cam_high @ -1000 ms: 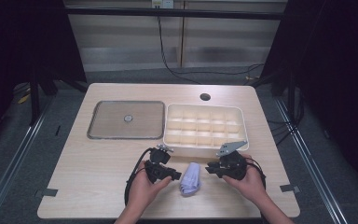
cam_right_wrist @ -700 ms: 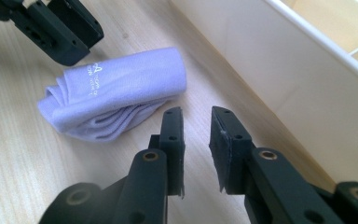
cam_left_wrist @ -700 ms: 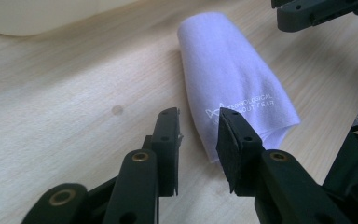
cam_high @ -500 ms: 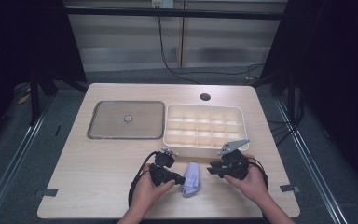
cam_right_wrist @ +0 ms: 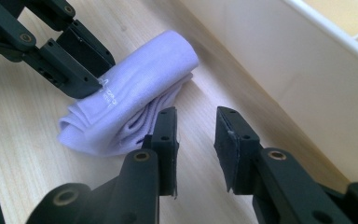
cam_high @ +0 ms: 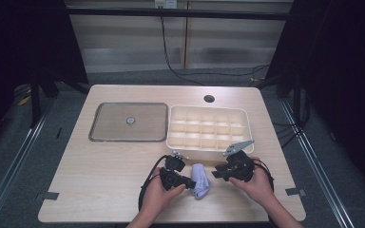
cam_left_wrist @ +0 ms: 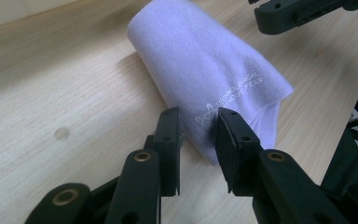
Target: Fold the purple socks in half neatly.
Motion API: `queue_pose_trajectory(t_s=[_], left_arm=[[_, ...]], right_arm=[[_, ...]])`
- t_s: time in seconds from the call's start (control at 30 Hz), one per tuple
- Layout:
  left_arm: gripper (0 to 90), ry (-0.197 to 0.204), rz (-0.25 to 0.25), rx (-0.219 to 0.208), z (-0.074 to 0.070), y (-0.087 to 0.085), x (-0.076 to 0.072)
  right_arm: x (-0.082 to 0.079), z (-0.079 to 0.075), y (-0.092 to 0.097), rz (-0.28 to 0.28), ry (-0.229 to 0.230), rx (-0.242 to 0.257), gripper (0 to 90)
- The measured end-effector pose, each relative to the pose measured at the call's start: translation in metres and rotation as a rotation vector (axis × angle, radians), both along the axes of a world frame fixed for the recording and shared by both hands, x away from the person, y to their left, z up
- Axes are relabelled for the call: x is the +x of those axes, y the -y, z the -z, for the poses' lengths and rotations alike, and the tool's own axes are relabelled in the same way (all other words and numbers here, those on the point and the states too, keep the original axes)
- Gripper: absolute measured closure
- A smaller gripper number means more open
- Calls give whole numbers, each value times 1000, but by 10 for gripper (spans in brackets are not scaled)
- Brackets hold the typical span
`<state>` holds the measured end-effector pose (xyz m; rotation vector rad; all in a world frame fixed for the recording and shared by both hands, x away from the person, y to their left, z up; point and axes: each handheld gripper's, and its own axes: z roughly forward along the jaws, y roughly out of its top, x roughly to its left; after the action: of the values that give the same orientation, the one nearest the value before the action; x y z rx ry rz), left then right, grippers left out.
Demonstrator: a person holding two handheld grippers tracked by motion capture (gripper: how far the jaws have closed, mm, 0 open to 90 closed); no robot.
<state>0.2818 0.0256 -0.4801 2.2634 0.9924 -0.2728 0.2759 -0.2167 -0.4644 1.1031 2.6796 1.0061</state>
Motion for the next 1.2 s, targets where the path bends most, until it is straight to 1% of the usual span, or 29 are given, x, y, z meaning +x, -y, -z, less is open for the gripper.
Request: queue_pose_trajectory(t_s=[0.07, 0.13, 0.2, 0.23, 0.27, 0.3, 0.33, 0.37, 0.47, 0.5, 0.53, 0.6, 0.63, 0.67, 0.77, 0.8, 0.83, 0.9, 0.93, 0.97, 1.07, 1.1, 1.17, 1.2], left_arm=[[699, 6, 3, -5, 0, 3, 0], [697, 13, -4, -4, 1, 4, 0], [697, 12, 6, -5, 1, 5, 0], [699, 18, 11, -6, 1, 6, 0], [699, 22, 5, -7, 1, 8, 0], [701, 31, 13, -4, 1, 9, 0], [702, 31, 11, -10, 2, 11, 0], [703, 38, 23, -3, 2, 12, 1], [702, 41, 23, -5, 2, 15, 0], [698, 48, 36, -8, 2, 14, 1], [691, 51, 40, 0, 1, 14, 1], [661, 57, 30, -4, 0, 12, -1], [632, 67, 41, 0, -1, 11, 0], [596, 79, 39, 0, -3, 9, -1], [534, 121, 34, 3, -7, 1, -1], [515, 127, 14, -7, -8, -1, -1], [493, 138, 10, -5, -9, -4, 1], [452, 156, -6, -14, -9, -10, 3], [433, 173, -2, -7, -8, -13, 5], [417, 177, -11, -7, -8, -15, 6], [386, 211, -20, 22, -7, -26, 11], [379, 216, -21, 25, -8, -28, 12], [363, 253, -25, 23, -9, -32, 14], [354, 268, -25, 28, -9, -34, 14]], right_arm=[[0, -2, 3, -2, -1, -10, 689], [-1, -3, 5, -4, 1, -9, 682], [-1, -5, 7, 0, -3, -17, 681], [-1, -5, 8, 6, -5, -17, 681], [-1, -5, 9, 12, -6, -16, 681], [-1, -5, 11, 11, -4, -17, 681], [0, -6, 12, 19, -6, -12, 679], [0, -6, 13, 20, -4, -5, 678], [-1, -9, 14, 24, -12, -2, 678], [-1, -10, 14, 24, -16, -3, 678], [-1, -10, 14, 24, -20, -5, 676], [-1, -11, 14, 33, -30, -3, 666], [-1, -11, 13, 33, -33, -5, 658], [0, -11, 14, 30, -32, -12, 653], [2, -11, 13, 39, -46, -7, 640], [2, -11, 12, 45, -53, -7, 637], [2, -11, 11, 42, -54, -11, 629], [3, -11, 10, 49, -75, -21, 616], [3, -11, 10, 49, -80, -25, 613], [3, -11, 10, 49, -81, -25, 610], [5, -11, 11, 54, -88, -20, 601], [5, -11, 12, 57, -94, -20, 599], [6, -12, 13, 58, -101, -20, 594], [6, -13, 14, 60, -109, -11, 591]])
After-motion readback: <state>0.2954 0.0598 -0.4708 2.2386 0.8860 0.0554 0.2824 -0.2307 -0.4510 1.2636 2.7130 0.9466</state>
